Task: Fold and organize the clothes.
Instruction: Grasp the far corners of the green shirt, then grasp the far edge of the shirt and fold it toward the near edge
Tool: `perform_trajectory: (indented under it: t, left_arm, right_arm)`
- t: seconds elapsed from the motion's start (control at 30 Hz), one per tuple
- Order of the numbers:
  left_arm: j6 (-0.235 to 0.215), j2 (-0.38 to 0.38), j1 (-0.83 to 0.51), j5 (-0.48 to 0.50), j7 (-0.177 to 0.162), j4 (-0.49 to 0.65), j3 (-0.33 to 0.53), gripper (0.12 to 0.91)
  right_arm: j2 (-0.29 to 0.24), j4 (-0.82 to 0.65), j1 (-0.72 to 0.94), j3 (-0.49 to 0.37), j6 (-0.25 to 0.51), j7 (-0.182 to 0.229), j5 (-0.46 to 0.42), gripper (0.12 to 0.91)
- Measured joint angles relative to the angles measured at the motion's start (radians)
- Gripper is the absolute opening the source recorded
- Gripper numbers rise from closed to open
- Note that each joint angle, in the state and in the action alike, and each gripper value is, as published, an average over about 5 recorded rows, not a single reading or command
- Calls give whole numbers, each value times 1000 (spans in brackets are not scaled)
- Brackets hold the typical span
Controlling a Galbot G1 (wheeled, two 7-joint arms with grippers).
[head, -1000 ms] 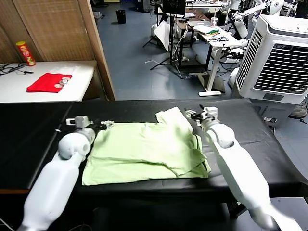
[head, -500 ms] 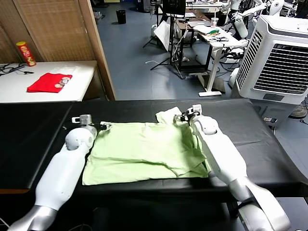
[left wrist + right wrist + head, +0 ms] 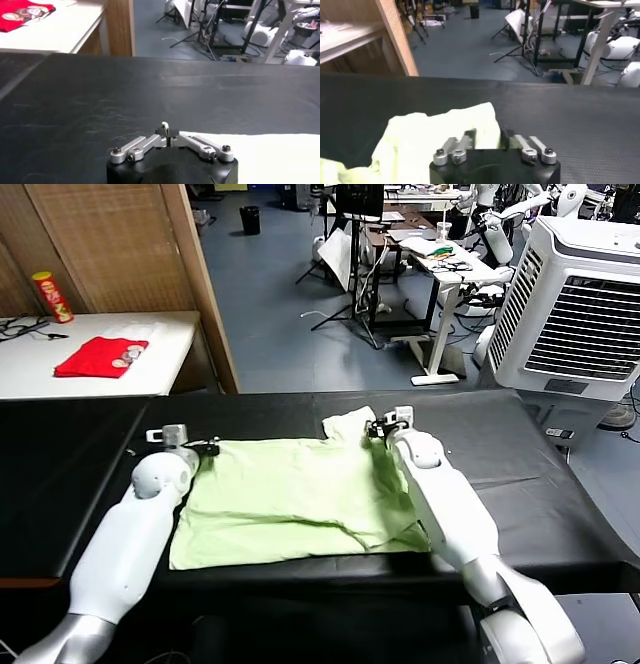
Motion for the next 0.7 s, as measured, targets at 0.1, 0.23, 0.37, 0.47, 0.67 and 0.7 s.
perform_trajectory:
  t: [0.1,0.23,0.37,0.47,0.67,0.7]
  left_arm:
    - [-5,0,5,9,3,-8,-10,129]
    - [-14,11,23,12,0,-38,-29,130]
    - [-17,35,59,-11,-11,-109,-48,130]
    - [-16,61,106,-34,-21,-197,-66,130]
    - [-10,128,247,-58,-45,-405,-113,130]
    - [-9,137,273,-59,-48,-437,-123,130]
  right_arm:
    - [-18,56,-29,3,43,-15,4,121]
    - [-65,184,-93,13,64,-19,10,121]
    - [-129,343,-179,35,49,1,27,121]
    - [-180,465,-248,53,21,21,49,121]
    - [-265,672,-373,83,-84,93,80,121]
    - [-275,700,-390,86,-104,106,85,121]
